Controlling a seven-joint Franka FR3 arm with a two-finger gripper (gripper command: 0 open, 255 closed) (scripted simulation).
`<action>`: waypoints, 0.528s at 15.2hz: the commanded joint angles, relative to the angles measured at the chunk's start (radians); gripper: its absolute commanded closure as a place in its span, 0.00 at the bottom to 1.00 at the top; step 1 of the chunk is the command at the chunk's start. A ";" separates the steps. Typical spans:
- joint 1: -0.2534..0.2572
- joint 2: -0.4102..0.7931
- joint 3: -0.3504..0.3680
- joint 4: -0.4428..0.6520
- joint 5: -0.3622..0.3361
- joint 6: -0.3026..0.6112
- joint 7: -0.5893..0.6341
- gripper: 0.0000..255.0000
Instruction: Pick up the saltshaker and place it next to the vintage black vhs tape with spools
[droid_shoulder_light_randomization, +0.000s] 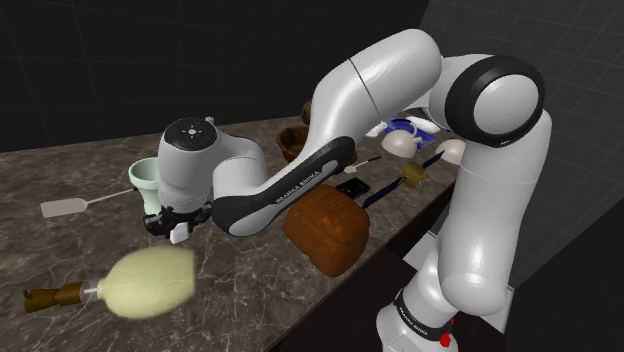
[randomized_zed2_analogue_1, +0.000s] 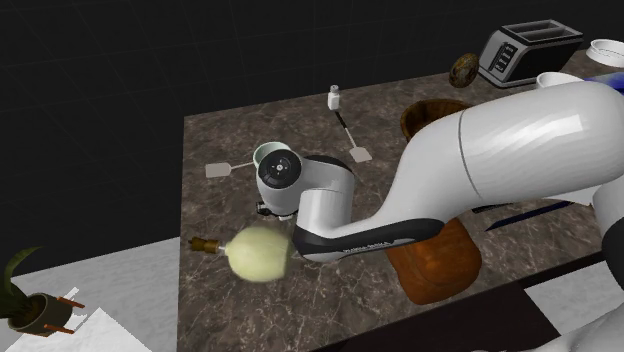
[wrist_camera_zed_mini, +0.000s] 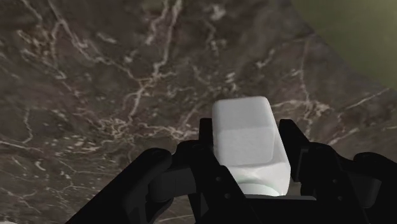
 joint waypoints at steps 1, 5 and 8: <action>0.000 0.000 0.000 0.000 0.000 0.000 0.000 1.00; 0.000 0.001 0.000 0.000 -0.001 0.001 0.001 1.00; -0.010 -0.028 0.014 0.004 0.035 -0.025 -0.031 1.00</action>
